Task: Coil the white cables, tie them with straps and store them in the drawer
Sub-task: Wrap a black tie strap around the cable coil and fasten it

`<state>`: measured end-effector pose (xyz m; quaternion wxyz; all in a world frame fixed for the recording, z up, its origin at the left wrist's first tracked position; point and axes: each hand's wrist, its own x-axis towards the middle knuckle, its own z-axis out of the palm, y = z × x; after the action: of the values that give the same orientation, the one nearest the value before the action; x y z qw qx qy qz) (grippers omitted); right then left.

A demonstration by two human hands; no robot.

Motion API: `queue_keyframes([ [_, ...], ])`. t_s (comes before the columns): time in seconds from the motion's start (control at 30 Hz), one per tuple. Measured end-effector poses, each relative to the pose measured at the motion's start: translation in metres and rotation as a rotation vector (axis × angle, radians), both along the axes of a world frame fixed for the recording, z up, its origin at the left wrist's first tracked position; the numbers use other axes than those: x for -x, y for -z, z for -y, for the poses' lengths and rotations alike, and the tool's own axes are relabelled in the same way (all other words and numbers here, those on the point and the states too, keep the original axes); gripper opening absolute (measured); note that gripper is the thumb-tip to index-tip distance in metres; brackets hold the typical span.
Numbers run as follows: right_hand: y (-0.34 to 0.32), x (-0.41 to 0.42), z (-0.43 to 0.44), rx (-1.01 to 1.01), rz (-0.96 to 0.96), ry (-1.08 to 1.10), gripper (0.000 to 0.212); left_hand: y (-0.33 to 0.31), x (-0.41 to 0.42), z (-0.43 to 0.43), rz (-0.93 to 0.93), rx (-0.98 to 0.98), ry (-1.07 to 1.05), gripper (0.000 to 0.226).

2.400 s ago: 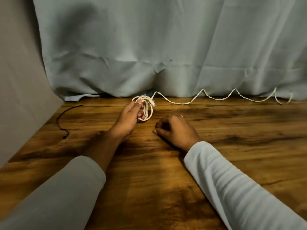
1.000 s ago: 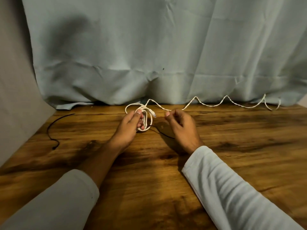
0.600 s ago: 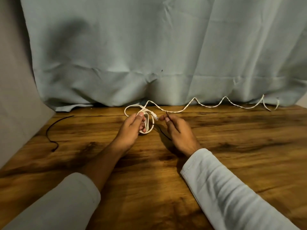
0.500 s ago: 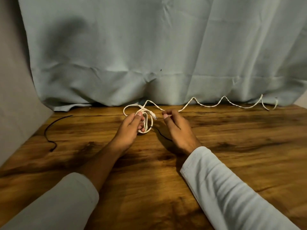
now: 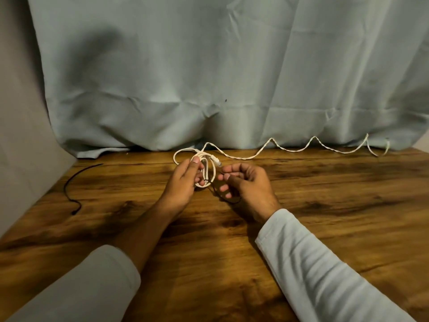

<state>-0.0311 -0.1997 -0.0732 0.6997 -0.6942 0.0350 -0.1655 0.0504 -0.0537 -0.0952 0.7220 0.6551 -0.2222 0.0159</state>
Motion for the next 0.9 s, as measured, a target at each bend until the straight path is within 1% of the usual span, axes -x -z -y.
queue_keyframes([
  [0.13,0.002,0.000,-0.007,-0.111,-0.030,-0.018,0.012,-0.003,0.011,0.005,0.117,-0.080,-0.031,0.029],
  [0.23,0.001,0.001,-0.012,-0.206,-0.060,0.008,0.009,-0.009,0.024,0.008,0.222,-0.203,-0.016,0.024],
  [0.43,-0.001,0.004,-0.014,-0.420,-0.088,0.071,0.014,-0.014,0.039,0.011,0.418,-0.352,-0.062,0.021],
  [0.57,-0.002,0.003,-0.017,-0.566,-0.043,0.038,0.011,-0.013,0.037,0.016,0.414,-0.363,-0.087,0.022],
  [0.73,0.001,0.001,-0.023,-0.605,-0.009,0.026,0.012,-0.017,0.044,0.024,0.370,-0.301,-0.141,0.018],
  [0.9,0.000,-0.001,-0.026,-0.666,0.012,0.052,0.016,-0.018,0.043,0.032,0.263,-0.230,-0.181,0.024],
])
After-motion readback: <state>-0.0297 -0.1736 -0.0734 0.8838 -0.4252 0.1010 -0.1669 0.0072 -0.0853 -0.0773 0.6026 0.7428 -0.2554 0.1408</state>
